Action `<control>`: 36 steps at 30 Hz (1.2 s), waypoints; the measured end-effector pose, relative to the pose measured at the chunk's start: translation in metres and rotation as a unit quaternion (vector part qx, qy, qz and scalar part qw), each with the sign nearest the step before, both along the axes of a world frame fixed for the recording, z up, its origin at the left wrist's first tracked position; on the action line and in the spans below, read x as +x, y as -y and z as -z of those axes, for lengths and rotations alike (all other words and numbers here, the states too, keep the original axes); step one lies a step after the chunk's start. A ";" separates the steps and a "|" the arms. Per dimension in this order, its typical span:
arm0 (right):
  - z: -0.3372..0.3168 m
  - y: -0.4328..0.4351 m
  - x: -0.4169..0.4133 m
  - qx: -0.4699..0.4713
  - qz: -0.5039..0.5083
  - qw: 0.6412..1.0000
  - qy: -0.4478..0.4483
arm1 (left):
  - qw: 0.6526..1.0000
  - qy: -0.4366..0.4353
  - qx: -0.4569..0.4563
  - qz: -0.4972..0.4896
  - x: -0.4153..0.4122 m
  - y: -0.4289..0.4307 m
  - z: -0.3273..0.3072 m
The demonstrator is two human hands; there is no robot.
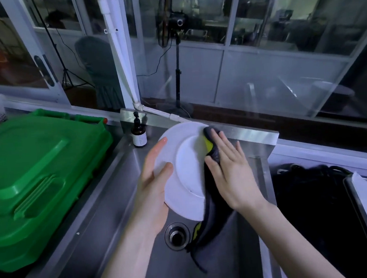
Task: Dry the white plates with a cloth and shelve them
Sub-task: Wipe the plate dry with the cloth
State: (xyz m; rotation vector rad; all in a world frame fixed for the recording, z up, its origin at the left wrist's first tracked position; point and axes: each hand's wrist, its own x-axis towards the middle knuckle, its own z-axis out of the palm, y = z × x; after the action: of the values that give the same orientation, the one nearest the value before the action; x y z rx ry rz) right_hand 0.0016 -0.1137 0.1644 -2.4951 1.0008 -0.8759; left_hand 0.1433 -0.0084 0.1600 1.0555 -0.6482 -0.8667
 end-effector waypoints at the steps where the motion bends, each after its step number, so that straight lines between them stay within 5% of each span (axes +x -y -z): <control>1: -0.002 -0.005 0.004 -0.020 -0.034 0.999 -0.012 | 1.000 0.011 -0.007 0.005 -0.001 0.001 -0.001; 5: 0.001 -0.019 0.011 -0.084 -0.116 0.988 -0.053 | 0.999 0.016 -0.032 0.020 0.001 0.004 -0.002; 9: -0.012 -0.001 0.013 -0.094 -0.048 0.993 -0.061 | 0.999 0.030 -0.025 0.007 0.002 0.004 -0.001; 13: -0.024 0.022 0.014 0.004 0.043 0.999 -0.021 | 0.998 0.054 -0.014 0.031 0.005 -0.001 0.000; 21: -0.010 -0.021 0.018 -0.096 -0.184 0.975 -0.080 | 0.998 0.051 -0.019 0.035 0.003 0.001 0.002; 24: -0.015 -0.004 0.019 -0.114 -0.117 0.982 -0.094 | 0.998 0.048 -0.011 0.025 0.003 -0.003 0.003; 29: -0.015 0.027 0.006 0.023 0.032 0.999 -0.017 | 0.999 0.043 -0.019 0.002 0.009 -0.012 0.002; 36: -0.005 -0.017 0.019 -0.100 -0.129 0.984 -0.067 | 0.998 0.049 -0.021 0.038 0.008 -0.003 0.004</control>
State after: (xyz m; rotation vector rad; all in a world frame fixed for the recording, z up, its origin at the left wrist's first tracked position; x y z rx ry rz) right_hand 0.0206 -0.0964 0.1694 -2.8040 0.6317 -0.7674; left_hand 0.1510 -0.0058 0.1562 1.0446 -0.7894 -0.8670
